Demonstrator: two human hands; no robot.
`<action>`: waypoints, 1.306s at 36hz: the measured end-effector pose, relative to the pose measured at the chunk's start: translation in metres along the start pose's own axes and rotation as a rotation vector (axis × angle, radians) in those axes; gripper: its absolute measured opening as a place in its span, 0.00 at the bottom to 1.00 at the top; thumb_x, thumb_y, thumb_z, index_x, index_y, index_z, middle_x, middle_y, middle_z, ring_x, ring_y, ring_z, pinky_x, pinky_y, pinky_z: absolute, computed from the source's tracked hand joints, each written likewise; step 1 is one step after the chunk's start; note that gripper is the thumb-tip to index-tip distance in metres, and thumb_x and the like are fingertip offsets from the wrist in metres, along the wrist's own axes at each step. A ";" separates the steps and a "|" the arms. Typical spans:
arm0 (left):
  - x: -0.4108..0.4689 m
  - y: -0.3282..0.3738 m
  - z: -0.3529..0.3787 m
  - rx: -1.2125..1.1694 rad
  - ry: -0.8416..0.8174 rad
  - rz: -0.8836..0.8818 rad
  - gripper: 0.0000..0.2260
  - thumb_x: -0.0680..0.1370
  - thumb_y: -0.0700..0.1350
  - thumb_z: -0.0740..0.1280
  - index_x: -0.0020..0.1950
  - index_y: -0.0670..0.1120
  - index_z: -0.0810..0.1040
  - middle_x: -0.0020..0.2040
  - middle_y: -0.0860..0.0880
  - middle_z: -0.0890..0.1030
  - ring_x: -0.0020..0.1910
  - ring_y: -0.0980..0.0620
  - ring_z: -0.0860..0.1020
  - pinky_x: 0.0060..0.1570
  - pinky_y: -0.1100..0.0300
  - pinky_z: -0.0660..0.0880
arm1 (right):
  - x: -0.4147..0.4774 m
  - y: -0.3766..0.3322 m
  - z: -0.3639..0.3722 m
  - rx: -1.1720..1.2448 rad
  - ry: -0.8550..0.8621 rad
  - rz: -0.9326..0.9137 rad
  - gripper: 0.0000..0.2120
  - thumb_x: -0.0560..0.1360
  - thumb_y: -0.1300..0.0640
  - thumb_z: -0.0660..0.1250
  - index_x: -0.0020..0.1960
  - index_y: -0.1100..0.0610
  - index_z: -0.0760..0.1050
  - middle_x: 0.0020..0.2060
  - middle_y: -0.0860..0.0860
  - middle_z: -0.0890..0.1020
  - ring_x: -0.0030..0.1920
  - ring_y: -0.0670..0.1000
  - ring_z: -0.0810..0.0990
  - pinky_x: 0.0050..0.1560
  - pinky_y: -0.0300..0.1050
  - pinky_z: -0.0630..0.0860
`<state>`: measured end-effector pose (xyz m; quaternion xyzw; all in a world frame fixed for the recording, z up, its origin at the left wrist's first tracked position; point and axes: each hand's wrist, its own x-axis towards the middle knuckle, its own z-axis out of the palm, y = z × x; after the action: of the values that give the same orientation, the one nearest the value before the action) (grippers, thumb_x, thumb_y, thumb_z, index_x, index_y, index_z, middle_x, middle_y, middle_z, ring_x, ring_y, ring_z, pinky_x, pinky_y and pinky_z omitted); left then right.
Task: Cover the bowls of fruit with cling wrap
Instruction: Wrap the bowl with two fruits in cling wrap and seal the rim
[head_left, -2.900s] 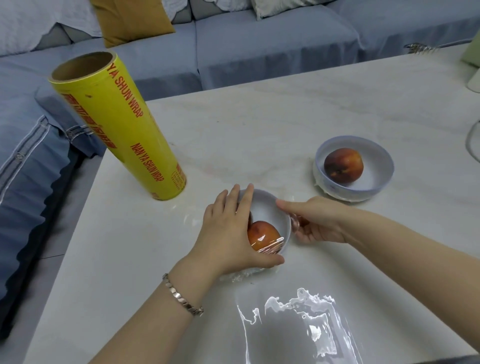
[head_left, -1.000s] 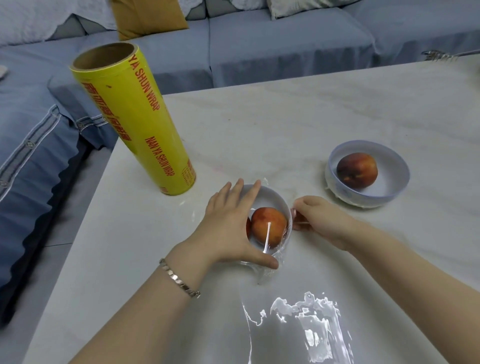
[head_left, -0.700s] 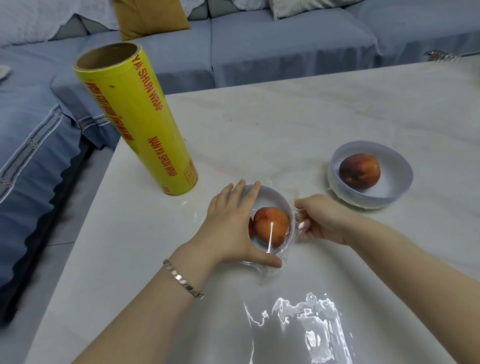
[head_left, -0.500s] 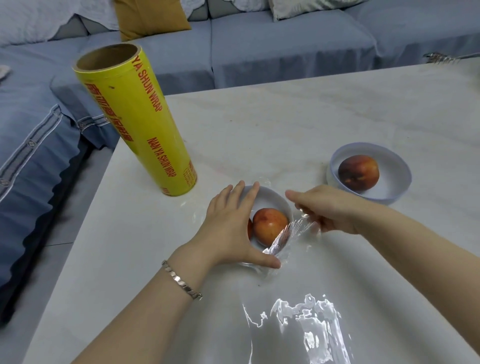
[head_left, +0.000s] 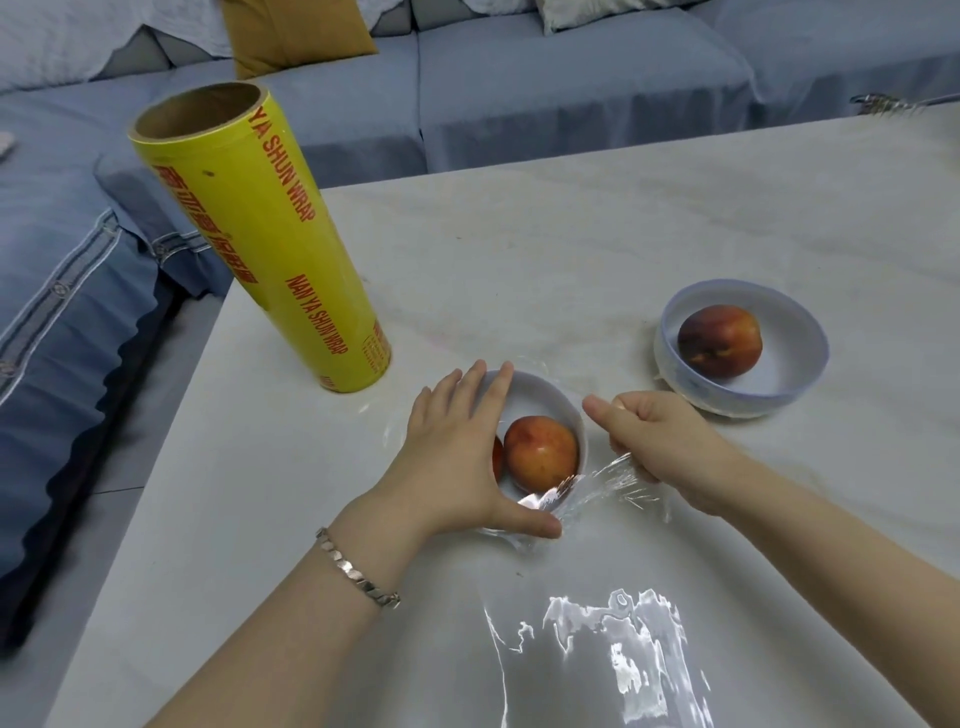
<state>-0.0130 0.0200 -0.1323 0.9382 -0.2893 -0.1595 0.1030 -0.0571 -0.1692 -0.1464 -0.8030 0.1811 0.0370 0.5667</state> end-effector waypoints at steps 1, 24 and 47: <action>0.000 0.000 0.000 0.002 0.000 -0.002 0.62 0.56 0.71 0.72 0.76 0.53 0.35 0.78 0.51 0.40 0.76 0.50 0.40 0.74 0.49 0.40 | 0.000 0.002 -0.001 0.038 -0.015 0.019 0.22 0.76 0.51 0.63 0.26 0.55 0.61 0.22 0.50 0.66 0.19 0.45 0.59 0.21 0.35 0.58; -0.019 0.039 0.018 -0.213 0.190 -0.490 0.56 0.60 0.74 0.65 0.76 0.53 0.38 0.77 0.41 0.42 0.75 0.39 0.43 0.71 0.42 0.49 | -0.014 0.019 -0.006 0.003 0.227 0.226 0.26 0.77 0.44 0.57 0.33 0.64 0.74 0.29 0.55 0.75 0.28 0.52 0.71 0.34 0.44 0.73; -0.006 0.000 0.005 0.080 0.027 -0.014 0.61 0.54 0.73 0.71 0.75 0.60 0.36 0.76 0.49 0.40 0.75 0.46 0.39 0.72 0.50 0.44 | -0.015 -0.010 0.036 0.403 0.209 0.090 0.13 0.79 0.59 0.54 0.36 0.55 0.62 0.28 0.51 0.67 0.27 0.48 0.67 0.27 0.33 0.66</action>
<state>-0.0193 0.0228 -0.1352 0.9457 -0.2873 -0.1361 0.0682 -0.0625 -0.1294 -0.1460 -0.6640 0.2781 -0.0584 0.6916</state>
